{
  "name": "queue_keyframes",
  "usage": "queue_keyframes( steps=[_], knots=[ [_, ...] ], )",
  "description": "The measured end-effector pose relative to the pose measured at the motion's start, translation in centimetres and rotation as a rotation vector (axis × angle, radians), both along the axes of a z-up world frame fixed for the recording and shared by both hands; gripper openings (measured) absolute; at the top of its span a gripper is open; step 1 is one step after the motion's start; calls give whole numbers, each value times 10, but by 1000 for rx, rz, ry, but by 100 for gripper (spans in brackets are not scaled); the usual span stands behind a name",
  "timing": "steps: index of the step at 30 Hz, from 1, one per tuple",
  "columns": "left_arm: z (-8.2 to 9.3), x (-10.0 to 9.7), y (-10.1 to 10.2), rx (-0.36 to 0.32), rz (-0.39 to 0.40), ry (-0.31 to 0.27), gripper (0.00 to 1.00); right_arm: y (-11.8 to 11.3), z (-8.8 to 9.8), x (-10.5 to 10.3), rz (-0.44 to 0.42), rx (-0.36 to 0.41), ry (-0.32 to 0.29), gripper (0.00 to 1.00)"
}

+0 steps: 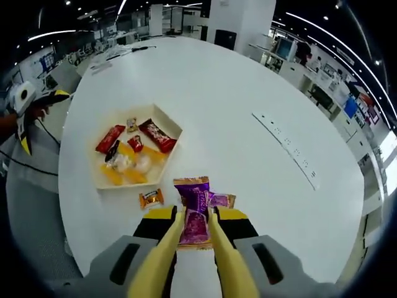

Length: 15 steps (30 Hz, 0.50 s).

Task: Place the target food into the container with the food tongs after gripping and lifting it, then release it inside without dropping or visibly crushing the food.

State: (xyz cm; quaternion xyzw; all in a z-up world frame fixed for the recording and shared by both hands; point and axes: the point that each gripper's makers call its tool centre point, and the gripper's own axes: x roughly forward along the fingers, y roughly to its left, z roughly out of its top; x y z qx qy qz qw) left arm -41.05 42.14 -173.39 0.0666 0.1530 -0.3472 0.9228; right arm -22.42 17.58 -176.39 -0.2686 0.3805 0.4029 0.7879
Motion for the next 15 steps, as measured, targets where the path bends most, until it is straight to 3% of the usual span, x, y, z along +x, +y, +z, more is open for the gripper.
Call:
queue_keyframes(
  steps=[15],
  knots=[
    [3,1,0,-11,9,-13,99,56,18,4,96,-1,-12,22]
  ],
)
